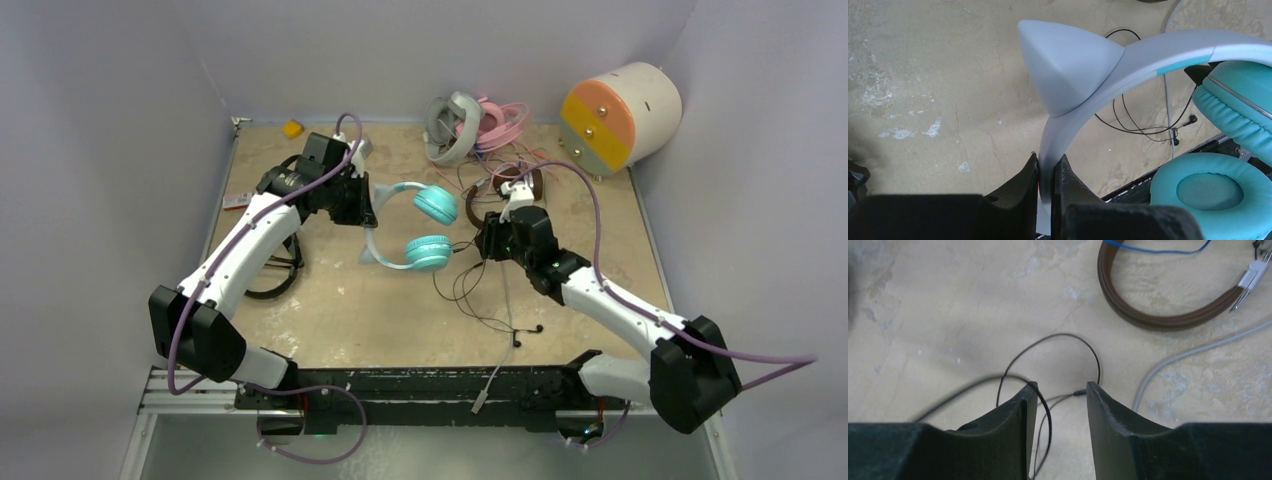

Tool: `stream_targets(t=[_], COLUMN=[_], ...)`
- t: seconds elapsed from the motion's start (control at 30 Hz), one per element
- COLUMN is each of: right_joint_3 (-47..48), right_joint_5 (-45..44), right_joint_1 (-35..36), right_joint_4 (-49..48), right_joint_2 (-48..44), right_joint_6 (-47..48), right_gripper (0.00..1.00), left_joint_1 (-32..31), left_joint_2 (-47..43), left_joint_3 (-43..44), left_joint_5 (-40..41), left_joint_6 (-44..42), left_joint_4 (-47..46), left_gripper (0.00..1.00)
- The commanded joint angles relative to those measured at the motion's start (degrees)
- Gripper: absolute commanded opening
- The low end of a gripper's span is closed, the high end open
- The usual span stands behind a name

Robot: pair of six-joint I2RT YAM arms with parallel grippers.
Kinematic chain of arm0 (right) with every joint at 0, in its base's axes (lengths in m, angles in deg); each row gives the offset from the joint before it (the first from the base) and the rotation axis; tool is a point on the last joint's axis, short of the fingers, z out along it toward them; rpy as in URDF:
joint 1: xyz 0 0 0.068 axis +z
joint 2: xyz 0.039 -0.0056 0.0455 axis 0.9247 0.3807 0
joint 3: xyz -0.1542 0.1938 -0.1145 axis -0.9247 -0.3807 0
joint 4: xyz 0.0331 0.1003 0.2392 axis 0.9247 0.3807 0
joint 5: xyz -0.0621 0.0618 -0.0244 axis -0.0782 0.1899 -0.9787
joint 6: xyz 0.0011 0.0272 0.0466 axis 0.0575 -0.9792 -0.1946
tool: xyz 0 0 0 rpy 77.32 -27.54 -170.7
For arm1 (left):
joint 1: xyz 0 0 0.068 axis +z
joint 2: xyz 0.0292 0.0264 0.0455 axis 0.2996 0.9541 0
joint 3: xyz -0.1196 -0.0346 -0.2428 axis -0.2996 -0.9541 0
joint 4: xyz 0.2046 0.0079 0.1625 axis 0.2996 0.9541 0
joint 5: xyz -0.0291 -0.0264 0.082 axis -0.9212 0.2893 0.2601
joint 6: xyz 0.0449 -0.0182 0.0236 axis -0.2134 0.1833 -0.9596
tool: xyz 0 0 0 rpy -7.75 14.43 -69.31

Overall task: Wrap the headphones
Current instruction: Wrap the headphones cable around the headphones.

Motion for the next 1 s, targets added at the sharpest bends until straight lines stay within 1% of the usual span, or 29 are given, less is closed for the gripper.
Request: stream_targets(t=[0.0,0.1,0.23,0.33,0.37,0.4,0.43,0.5,0.57,0.63,0.7,0.8,0.97], right_joint_3=[5.69,8.09,10.45,11.14,11.17,11.1,10.82,10.23,9.58,8.55,7.91,9.59,16.3], right_joint_5=[-5.55,-7.19,-4.28,-2.72,-2.38,-2.29,-2.08,-0.48,3.8,5.4,7.22,7.77,6.44], right_joint_1=[-0.35,-0.47,-0.53,-0.55,-0.54,-0.53,-0.53,-0.56,-0.57,-0.53,-0.52,-0.53,-0.35], right_joint_4=[-4.55,-4.55,-5.22,-5.21,-5.11,-4.95,-4.97,-5.44,-6.97,-8.9,-8.68,-5.36,2.04], right_joint_2=[3.03,3.75,2.9,2.17,1.84,1.27,0.42,-1.42,-3.53,-6.03,-8.58,-9.76,-5.37], right_joint_6=[-1.79,-1.47,0.16,1.01,1.44,1.79,2.02,3.18,5.99,9.82,10.78,11.77,14.84], right_gripper=[0.41,0.39,0.38,0.13,0.06,0.01,0.0,0.0,0.0,0.0,0.0,0.0,0.0], left_joint_1=[0.31,0.23,0.25,0.22,0.22,0.22,0.22,0.22,0.1,-0.31,-0.96,-2.85,-8.74], left_joint_2=[-2.63,-2.41,-2.24,-2.22,-2.23,-2.23,-2.19,-2.0,-1.57,-0.6,0.56,2.54,5.98], left_joint_3=[0.61,0.42,0.07,0.01,-0.01,-0.03,-0.03,-0.12,-0.12,-0.12,-0.07,1.03,4.87], left_joint_5=[-3.3,-3.58,-4.39,-4.74,-4.79,-4.79,-4.79,-4.88,-5.17,-5.36,-4.91,-3.27,2.0], left_joint_6=[0.29,-0.22,-0.14,-0.11,-0.12,-0.13,-0.18,-0.27,-0.52,-0.72,-0.88,-0.76,-0.75], left_joint_4=[-2.61,-2.41,-2.66,-2.67,-2.67,-2.67,-2.67,-2.63,-2.59,-2.3,-2.03,-1.27,0.82], left_gripper=[0.0,0.0,0.0,0.0,0.0,0.0,0.0,0.0,0.0,0.0,0.0,0.0,0.0])
